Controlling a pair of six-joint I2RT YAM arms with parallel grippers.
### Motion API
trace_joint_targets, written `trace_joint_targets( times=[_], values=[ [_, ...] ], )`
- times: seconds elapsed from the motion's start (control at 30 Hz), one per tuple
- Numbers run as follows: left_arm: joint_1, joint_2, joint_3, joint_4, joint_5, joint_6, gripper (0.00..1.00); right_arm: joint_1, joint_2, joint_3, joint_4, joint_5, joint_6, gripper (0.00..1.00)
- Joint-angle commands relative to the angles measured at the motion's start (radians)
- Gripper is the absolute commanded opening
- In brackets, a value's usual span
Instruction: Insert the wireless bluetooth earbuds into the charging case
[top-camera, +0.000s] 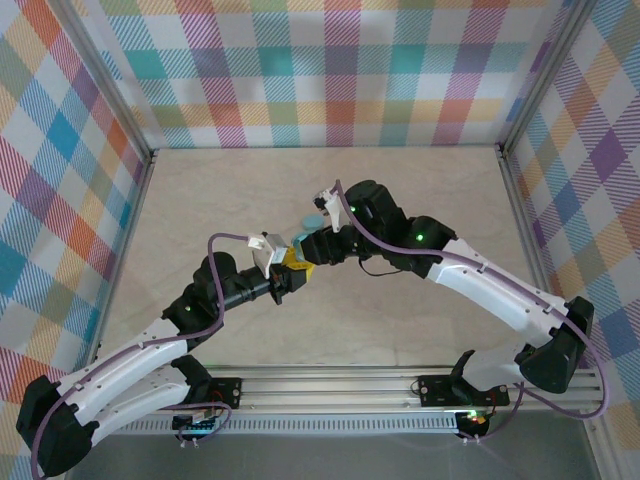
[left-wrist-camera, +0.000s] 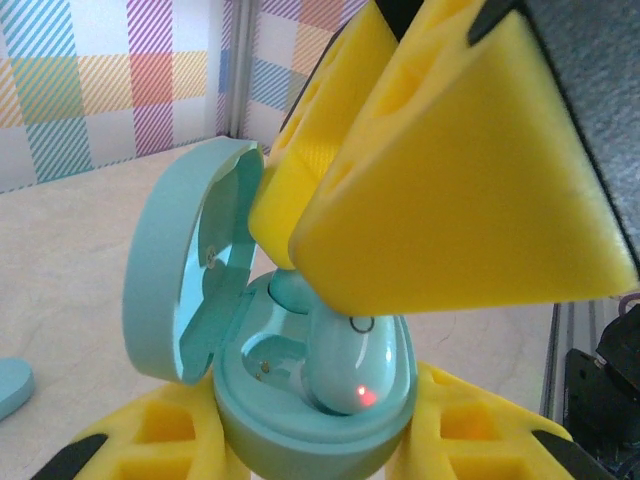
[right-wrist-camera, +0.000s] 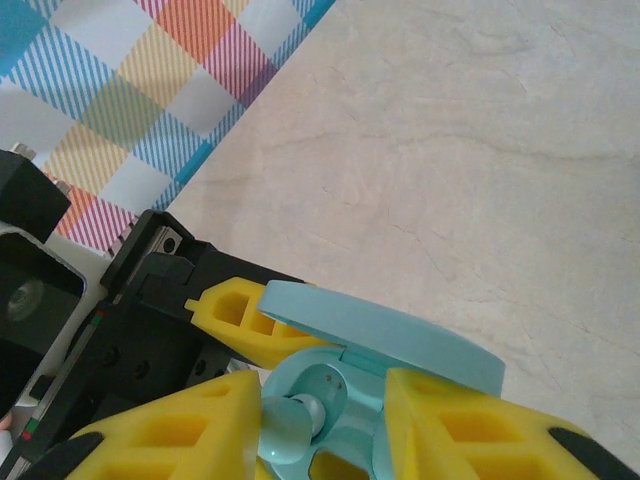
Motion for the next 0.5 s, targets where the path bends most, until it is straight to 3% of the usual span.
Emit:
trace_joint_targets(
  times=[0.0, 0.47],
  values=[
    [-0.01, -0.021, 0.003, 0.057, 0.021, 0.015, 0.0, -0.007, -0.031, 0.032, -0.029, 0.018, -0.006, 0.37],
    [-0.01, -0.003, 0.009, 0.058, 0.021, 0.02, 0.0, 0.005, -0.069, 0.06, -0.078, -0.011, 0.014, 0.34]
  ],
)
